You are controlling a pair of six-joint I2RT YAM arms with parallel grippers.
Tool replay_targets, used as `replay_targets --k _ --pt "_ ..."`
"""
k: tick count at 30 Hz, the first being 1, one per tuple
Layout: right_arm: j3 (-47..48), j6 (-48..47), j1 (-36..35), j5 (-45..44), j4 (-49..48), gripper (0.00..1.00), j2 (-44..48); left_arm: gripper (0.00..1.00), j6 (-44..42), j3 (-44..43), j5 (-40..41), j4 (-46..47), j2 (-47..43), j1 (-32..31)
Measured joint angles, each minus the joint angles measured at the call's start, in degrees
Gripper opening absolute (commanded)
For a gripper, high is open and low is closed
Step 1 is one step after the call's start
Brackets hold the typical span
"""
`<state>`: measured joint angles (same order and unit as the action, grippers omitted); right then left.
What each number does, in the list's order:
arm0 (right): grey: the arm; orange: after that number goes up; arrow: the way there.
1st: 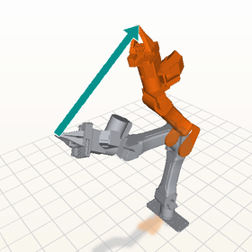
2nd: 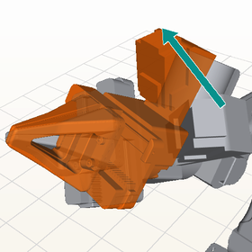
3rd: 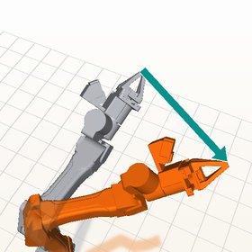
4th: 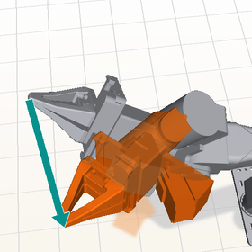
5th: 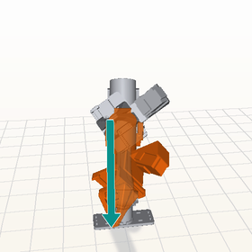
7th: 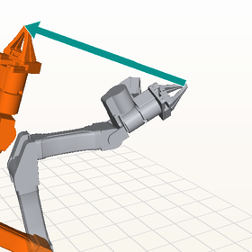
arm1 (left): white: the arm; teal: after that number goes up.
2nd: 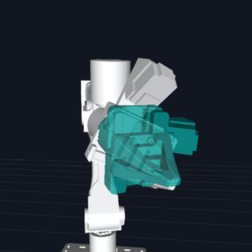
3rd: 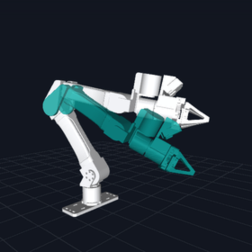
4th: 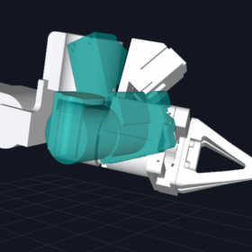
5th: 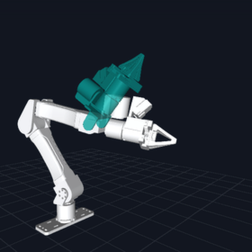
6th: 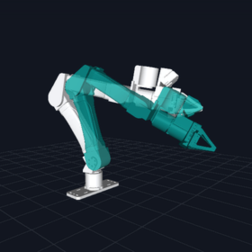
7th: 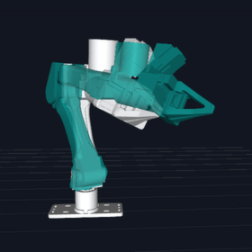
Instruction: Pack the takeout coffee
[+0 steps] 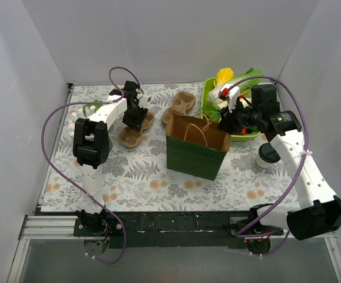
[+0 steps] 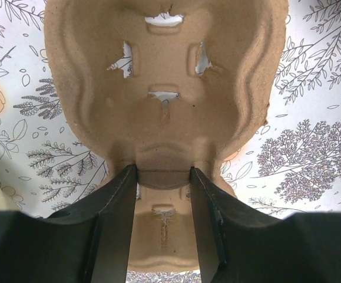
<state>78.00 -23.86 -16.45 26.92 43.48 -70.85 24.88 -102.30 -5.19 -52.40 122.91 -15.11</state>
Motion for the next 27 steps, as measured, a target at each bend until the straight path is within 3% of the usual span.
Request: replay_targets --k 5,7,14,27 --pt "2.2 -1.0 0.0 0.3 2.0 0.66 -0.4 0.06 0.0 -0.3 -1.1 -2.1 -0.2 0.0" --pt "4.0 -1.8 0.0 0.7 2.4 0.69 -0.6 0.00 0.0 -0.1 -2.6 -3.4 -1.0 0.0" --pt "8.5 -5.7 0.0 3.4 2.9 0.79 -2.5 0.00 0.1 2.1 -6.5 -6.6 -9.0 0.0" --pt "17.4 -16.2 0.0 10.4 10.8 0.77 -14.7 0.00 0.1 2.3 -7.6 -8.0 -18.3 0.0"
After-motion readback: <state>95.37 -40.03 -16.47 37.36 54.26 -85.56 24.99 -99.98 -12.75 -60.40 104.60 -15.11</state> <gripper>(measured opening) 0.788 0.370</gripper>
